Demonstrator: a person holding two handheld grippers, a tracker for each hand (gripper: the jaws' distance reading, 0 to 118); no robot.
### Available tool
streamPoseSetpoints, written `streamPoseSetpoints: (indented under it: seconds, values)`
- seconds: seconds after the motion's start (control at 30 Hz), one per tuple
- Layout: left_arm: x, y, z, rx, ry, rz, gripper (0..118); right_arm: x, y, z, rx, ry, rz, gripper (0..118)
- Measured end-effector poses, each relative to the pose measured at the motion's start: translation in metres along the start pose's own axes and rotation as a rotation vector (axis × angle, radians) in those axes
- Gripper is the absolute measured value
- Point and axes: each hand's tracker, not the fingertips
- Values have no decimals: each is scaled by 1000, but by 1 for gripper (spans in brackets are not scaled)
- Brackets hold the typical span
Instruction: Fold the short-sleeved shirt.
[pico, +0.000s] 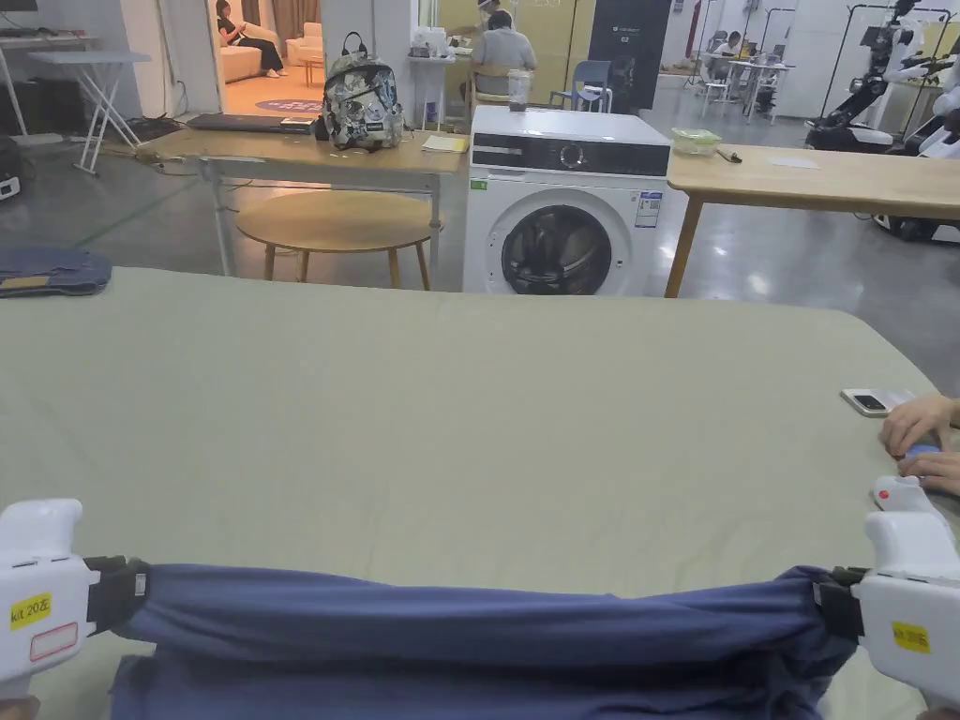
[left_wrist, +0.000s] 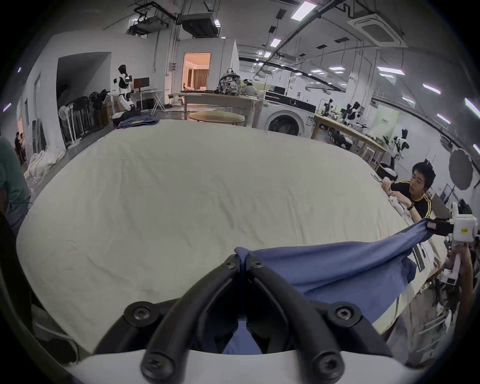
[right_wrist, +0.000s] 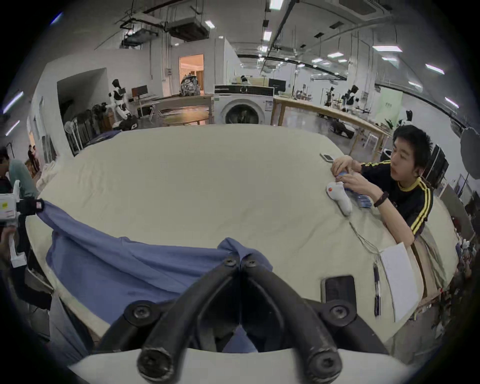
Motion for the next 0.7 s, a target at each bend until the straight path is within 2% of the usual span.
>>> streamPoseSetpoints:
  seconds: [0.3, 0.53, 0.7]
  values:
    - [-9, -62, 15, -92, 11, 4, 0, 2, -62, 1, -141, -22, 5, 0]
    - [-6, -99, 0, -226, 62, -48, 0, 1, -104, -25, -281, -51, 16, 0]
    - [-3, -112, -14, -289, 87, -71, 0, -2, -115, -38, -306, -56, 18, 0]
